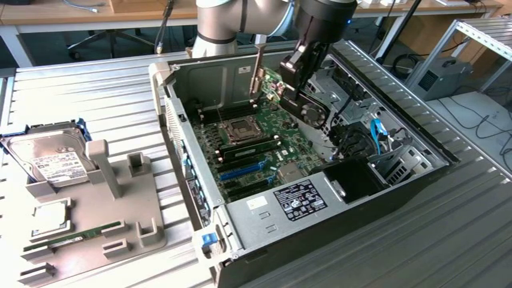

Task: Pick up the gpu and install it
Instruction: 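Insert the gpu into the slot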

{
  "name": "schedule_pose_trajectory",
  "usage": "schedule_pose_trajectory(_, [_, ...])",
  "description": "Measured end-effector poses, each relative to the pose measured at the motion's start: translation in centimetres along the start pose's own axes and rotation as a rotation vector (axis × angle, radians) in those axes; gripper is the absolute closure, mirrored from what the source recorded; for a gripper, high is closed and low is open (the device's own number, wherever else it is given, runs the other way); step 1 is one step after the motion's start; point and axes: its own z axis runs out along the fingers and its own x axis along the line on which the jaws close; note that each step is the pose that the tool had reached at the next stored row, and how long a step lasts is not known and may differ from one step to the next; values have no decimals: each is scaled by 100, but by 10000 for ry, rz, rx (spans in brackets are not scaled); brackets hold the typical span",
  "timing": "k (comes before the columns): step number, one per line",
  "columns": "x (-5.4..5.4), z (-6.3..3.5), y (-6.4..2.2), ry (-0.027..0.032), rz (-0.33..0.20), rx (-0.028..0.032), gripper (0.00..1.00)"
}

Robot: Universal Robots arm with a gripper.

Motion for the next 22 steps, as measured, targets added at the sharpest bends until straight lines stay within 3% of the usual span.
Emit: schedule_pose_trajectory(22, [0,0,0,25,-743,-12,74])
